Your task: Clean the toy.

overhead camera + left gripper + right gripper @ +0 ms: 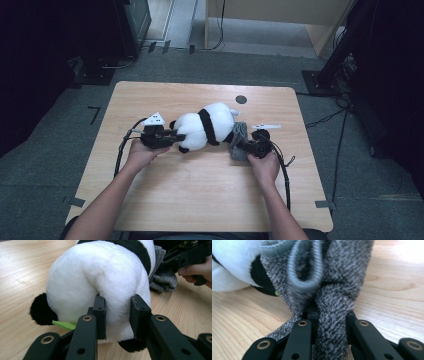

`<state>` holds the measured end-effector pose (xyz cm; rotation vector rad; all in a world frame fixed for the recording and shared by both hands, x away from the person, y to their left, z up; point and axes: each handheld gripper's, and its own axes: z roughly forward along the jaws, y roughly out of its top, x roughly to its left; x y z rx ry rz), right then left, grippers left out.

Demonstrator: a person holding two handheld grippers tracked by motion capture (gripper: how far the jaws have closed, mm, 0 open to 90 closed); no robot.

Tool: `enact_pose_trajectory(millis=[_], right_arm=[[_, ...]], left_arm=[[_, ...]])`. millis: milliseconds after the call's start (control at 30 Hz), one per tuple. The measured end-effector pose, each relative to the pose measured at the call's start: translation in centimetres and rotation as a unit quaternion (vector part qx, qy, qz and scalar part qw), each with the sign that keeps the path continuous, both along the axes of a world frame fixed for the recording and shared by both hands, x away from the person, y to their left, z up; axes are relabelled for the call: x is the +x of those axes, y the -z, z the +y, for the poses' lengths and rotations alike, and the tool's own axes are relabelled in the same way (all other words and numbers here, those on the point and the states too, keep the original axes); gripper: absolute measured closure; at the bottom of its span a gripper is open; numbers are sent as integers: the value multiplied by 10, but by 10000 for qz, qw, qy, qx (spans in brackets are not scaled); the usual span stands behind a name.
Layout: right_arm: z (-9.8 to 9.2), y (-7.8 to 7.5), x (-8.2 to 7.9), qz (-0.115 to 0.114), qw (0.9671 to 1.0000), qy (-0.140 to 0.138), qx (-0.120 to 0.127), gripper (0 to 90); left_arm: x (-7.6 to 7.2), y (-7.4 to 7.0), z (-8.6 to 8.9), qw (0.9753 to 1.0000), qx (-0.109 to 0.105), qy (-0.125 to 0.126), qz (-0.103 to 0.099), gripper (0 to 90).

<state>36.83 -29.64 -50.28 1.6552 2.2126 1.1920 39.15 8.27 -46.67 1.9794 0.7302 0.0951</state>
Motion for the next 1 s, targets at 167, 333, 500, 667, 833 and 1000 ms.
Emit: enact_pose_trajectory(millis=[167,333,500,667,833,1000], right_arm=[[-8,-24,-7,-502,9983,170,254,774],[-2,-47,-18,-1153,9919,-10,525,774],[13,-38,-15,-1116,9934,-207,134,773],[11,-27,-11,-840,9961,-245,115,778],[11,-16,-7,-593,9980,-229,-54,778],[10,-10,-5,-403,9988,-210,-164,777]], left_arm=[[0,0,1,10000,-2,-5,19,703],[0,0,0,10000,-32,39,28,704],[-3,0,-4,9998,25,171,-13,704],[-3,1,-5,9998,11,180,-9,704],[-3,1,-5,9999,19,154,-10,704],[-3,1,-4,9999,-25,136,5,704]])
